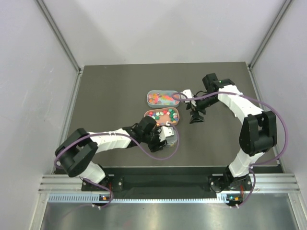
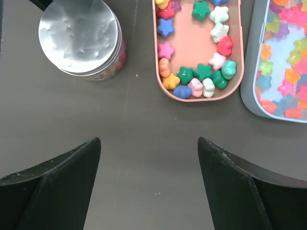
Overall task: Pack the candies
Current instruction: Screw the bottle lid onto the packing bottle.
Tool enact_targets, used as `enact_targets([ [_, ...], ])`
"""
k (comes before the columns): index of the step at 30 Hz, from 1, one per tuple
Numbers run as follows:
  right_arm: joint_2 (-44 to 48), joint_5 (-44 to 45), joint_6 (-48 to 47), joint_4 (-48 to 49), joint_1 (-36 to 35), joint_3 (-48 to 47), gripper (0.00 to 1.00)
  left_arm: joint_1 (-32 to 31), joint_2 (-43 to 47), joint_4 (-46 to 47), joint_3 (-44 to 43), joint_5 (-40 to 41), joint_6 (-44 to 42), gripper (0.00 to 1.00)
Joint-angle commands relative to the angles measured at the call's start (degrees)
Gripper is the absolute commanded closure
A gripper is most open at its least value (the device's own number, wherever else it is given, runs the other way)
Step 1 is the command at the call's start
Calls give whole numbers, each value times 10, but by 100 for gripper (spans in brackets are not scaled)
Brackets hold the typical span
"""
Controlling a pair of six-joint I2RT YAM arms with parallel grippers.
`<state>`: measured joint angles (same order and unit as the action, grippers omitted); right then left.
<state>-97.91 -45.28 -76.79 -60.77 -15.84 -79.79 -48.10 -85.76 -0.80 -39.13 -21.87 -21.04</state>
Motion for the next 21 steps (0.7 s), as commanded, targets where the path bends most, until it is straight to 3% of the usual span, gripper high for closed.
enact_targets([
  [1, 32, -10, 6, 11, 15, -1, 19, 2, -13, 31, -21, -24, -23, 45],
  [10, 48, -14, 0, 15, 45, 24, 19, 3, -70, 102, -51, -14, -25, 44],
  [17, 54, -12, -11, 0, 57, 28, 19, 2, -124, 158, -79, -28, 19, 41],
  [21, 52, -14, -23, -15, 62, 24, 19, 1, -102, 187, -46, 5, 65, 26],
])
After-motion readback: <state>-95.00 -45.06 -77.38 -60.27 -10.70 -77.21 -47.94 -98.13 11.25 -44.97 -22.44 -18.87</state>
